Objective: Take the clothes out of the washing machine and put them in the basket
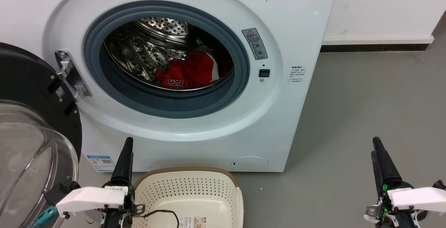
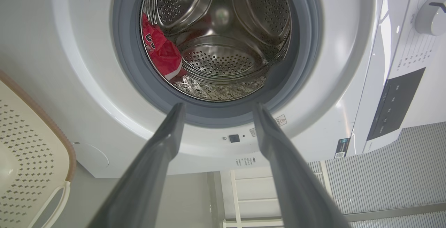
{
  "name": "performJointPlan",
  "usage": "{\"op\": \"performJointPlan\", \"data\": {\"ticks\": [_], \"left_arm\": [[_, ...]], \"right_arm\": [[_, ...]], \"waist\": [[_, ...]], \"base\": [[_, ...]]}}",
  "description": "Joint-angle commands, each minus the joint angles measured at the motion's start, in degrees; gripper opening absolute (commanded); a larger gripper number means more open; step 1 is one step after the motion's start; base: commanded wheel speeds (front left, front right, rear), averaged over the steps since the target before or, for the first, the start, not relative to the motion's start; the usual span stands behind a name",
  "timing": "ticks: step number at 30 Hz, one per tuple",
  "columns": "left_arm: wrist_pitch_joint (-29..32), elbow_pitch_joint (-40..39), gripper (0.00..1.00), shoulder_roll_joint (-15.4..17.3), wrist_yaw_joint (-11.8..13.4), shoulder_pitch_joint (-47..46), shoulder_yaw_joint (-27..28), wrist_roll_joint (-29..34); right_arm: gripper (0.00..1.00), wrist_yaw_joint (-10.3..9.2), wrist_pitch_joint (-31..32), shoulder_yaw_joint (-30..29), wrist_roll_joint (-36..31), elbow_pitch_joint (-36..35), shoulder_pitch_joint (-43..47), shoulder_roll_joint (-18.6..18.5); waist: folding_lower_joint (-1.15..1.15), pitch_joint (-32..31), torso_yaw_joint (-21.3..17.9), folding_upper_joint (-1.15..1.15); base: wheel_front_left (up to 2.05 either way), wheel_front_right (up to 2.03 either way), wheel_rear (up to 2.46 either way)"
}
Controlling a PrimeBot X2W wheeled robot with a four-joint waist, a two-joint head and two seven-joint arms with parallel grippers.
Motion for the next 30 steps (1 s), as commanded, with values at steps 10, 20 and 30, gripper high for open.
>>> {"op": "performJointPlan", "data": {"ticks": [10,20,30], "left_arm": [[-3.09,-3.38,1.00,0.98,-0.12,-2.44,-1.19,15.85],[-5.12,-3.24,1.00,1.93,-0.12,-2.71,-2.26,30.01],[-7.01,-2.81,1.00,2.09,-0.09,-2.89,-2.77,38.77]], "right_arm": [[1.00,0.00,-3.08,0.11,-19.46,-4.43,0.53,-0.16],[1.00,0.00,-4.09,1.27,-31.62,-5.11,2.10,-0.15],[1.00,0.00,-4.21,1.67,-40.88,-6.18,3.29,-0.15]], "waist": [[0.00,-0.07,0.03,0.00],[0.00,-0.30,-0.20,0.00],[0.00,-0.44,-0.37,0.00]], "base": [[0.00,0.00,0.00],[0.00,0.00,0.00],[0.00,0.00,0.00]]}}
